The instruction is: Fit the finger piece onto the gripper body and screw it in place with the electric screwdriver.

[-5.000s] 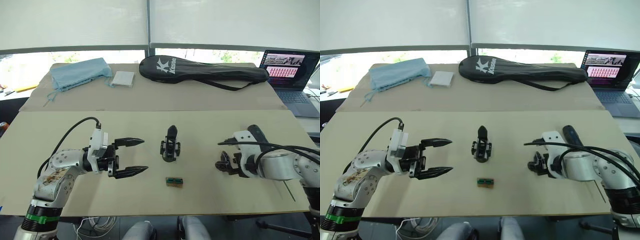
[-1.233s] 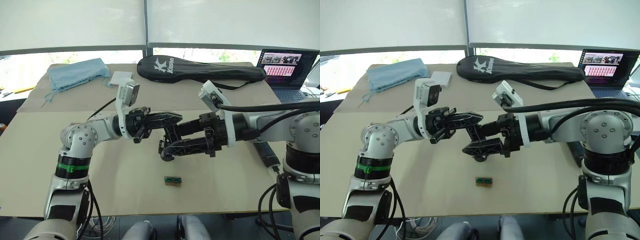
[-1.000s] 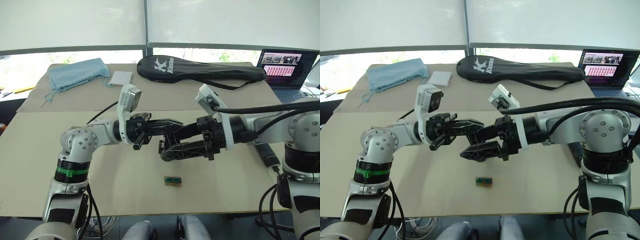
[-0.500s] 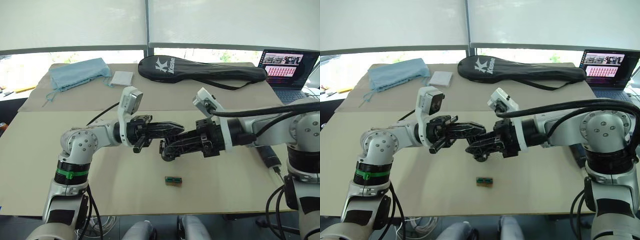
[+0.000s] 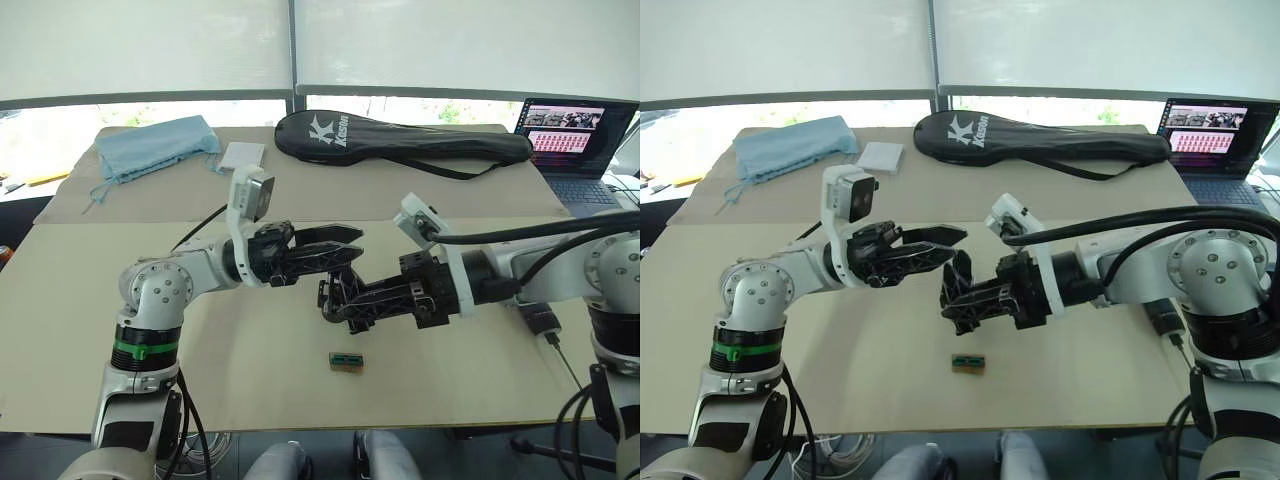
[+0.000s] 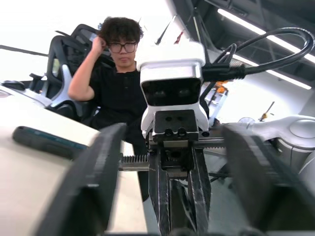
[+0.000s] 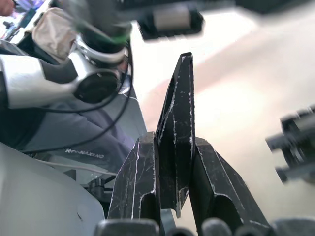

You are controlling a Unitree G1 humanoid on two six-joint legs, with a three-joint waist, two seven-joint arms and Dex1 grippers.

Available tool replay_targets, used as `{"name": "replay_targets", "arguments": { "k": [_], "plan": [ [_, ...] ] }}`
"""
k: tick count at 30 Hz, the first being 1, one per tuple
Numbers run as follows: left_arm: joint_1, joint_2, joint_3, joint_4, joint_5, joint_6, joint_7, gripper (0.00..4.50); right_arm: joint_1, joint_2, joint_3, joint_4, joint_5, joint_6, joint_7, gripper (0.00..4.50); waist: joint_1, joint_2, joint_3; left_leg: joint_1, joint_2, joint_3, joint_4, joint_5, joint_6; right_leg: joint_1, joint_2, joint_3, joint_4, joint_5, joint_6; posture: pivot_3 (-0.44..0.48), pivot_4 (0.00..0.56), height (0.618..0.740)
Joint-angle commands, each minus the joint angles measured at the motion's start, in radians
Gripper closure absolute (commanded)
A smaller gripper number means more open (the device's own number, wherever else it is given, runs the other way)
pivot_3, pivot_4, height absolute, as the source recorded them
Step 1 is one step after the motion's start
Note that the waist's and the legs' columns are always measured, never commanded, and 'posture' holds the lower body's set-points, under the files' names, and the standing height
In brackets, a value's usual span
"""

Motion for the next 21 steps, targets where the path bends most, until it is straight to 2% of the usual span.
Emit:
{"name": "replay_targets", "arguments": {
  "k": [1, 3, 6, 10, 15, 21],
  "plan": [
    [0.006, 0.067, 0.051, 0.004, 0.076, -0.111, -0.062, 0.00, 0.051, -0.017, -0.108, -0.037, -0.025, -0.074, 0.087, 4.11, 0.000, 0.000, 0.000, 0.000, 0.000, 0.000, 0.000, 0.000, 0.000, 0.000, 0.000, 0.000, 0.000, 0.000, 0.000, 0.000, 0.150, 0.740],
    [0.044, 0.165, 0.004, 0.046, 0.265, -0.318, -0.184, 0.00, 0.125, -0.012, -0.176, 0.009, -0.025, -0.129, 0.085, 4.11, -0.001, 0.000, 0.000, 0.000, 0.000, 0.000, 0.000, 0.000, 0.000, 0.000, 0.000, 0.000, 0.000, 0.000, 0.000, 0.000, 0.150, 0.740],
    [0.075, 0.225, 0.053, 0.206, 0.398, -0.542, -0.239, 0.00, 0.298, -0.025, -0.275, -0.049, -0.230, -0.264, 0.289, 4.11, 0.004, 0.000, 0.000, 0.001, 0.000, 0.001, -0.001, 0.000, 0.000, 0.001, 0.000, 0.000, -0.001, 0.000, 0.000, 0.000, 0.150, 0.740],
    [0.139, 0.282, -0.002, 0.341, 0.558, -0.756, -0.342, 0.00, 0.375, 0.008, -0.295, -0.106, -0.392, -0.418, 0.424, 4.11, 0.004, 0.001, 0.000, 0.000, 0.000, 0.001, -0.001, 0.000, 0.000, 0.000, 0.001, 0.000, -0.002, 0.000, 0.000, 0.000, 0.150, 0.740],
    [0.230, 0.282, -0.087, 0.414, 0.664, -0.876, -0.442, 0.00, 0.430, 0.056, -0.255, -0.162, -0.618, -0.604, 0.495, 4.11, 0.002, 0.001, 0.000, 0.000, 0.001, 0.000, -0.001, -0.001, 0.001, 0.000, 0.001, -0.001, -0.003, 0.000, 0.000, 0.000, 0.150, 0.740],
    [0.233, 0.146, -0.168, 0.466, 0.721, -0.971, -0.447, 0.00, 0.468, 0.172, -0.213, -0.229, -0.767, -0.794, 0.569, 4.11, 0.011, 0.000, 0.000, -0.001, 0.000, 0.000, -0.001, -0.001, 0.001, 0.000, 0.000, -0.002, -0.003, 0.001, 0.001, 0.000, 0.150, 0.740]
  ]
}}
